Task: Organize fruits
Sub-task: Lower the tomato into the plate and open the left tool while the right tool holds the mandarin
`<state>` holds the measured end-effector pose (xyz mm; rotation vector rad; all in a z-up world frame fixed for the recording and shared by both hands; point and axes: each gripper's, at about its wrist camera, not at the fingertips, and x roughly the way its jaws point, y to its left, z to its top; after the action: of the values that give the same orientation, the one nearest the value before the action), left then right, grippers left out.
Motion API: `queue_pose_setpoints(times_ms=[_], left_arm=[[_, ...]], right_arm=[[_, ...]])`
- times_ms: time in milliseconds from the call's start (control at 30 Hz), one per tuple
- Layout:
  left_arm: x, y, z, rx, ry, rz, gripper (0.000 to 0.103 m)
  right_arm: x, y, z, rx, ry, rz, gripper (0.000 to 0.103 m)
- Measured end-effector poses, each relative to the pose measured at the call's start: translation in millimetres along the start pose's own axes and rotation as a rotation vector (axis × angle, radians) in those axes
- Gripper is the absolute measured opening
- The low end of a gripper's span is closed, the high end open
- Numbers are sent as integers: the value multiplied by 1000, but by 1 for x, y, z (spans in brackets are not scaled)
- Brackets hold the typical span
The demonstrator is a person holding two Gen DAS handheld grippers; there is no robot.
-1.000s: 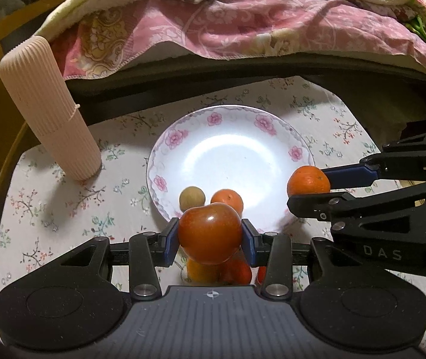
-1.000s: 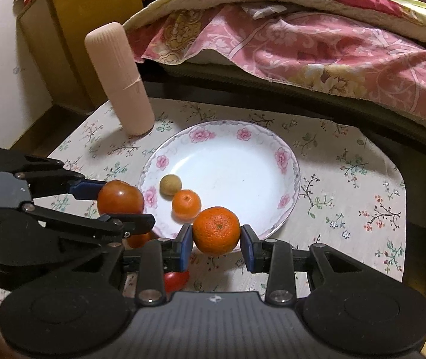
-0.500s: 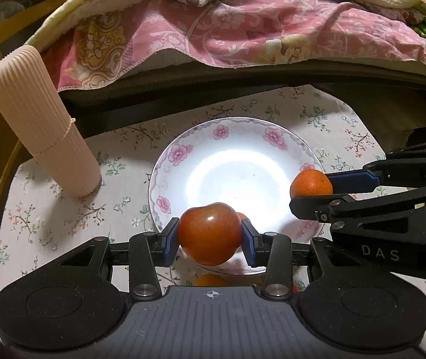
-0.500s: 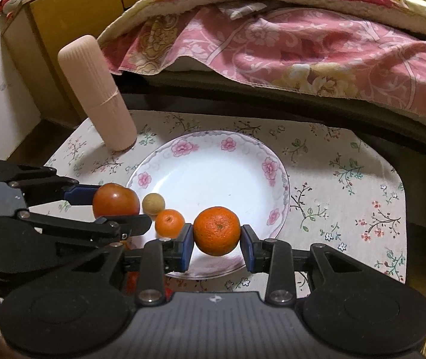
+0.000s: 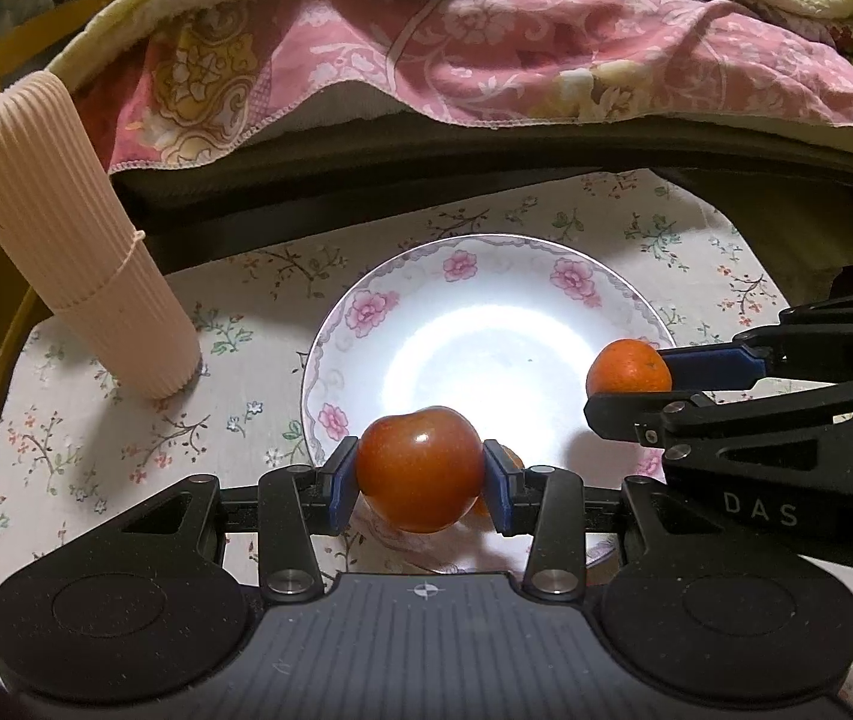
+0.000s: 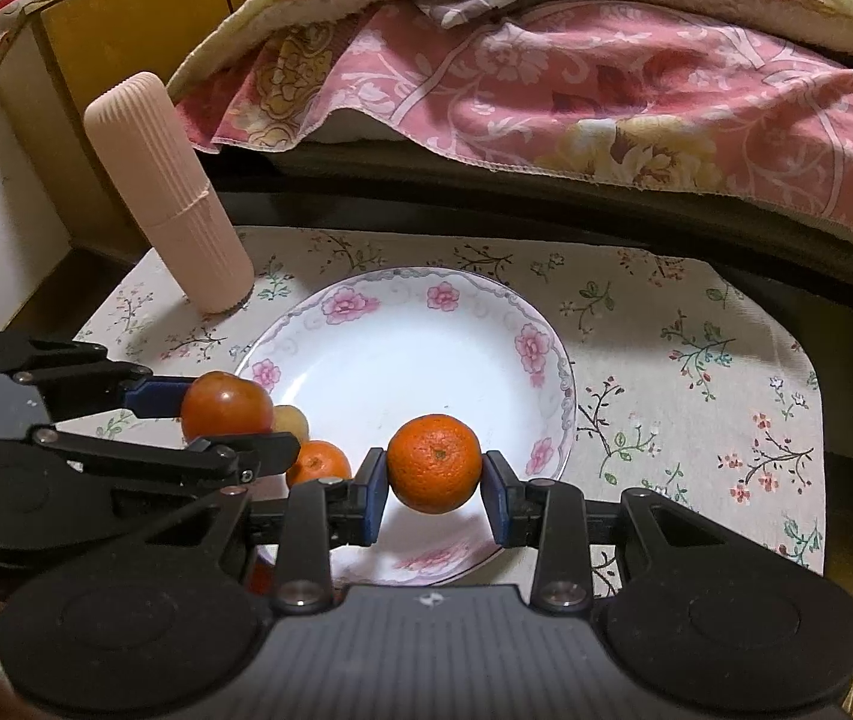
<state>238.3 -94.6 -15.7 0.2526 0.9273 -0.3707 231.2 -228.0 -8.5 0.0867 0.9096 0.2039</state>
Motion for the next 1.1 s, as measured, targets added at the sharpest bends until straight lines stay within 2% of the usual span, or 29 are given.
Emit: queue_pose_setpoints(times_ms=[800,1100], left_arm=[[14,4,2,-20,-21,15,50],[17,8,4,-43,-23,12,56]], right_arm=[[17,-3,2,2,3,-14,37],[19,-7,3,19,5,-18,37]])
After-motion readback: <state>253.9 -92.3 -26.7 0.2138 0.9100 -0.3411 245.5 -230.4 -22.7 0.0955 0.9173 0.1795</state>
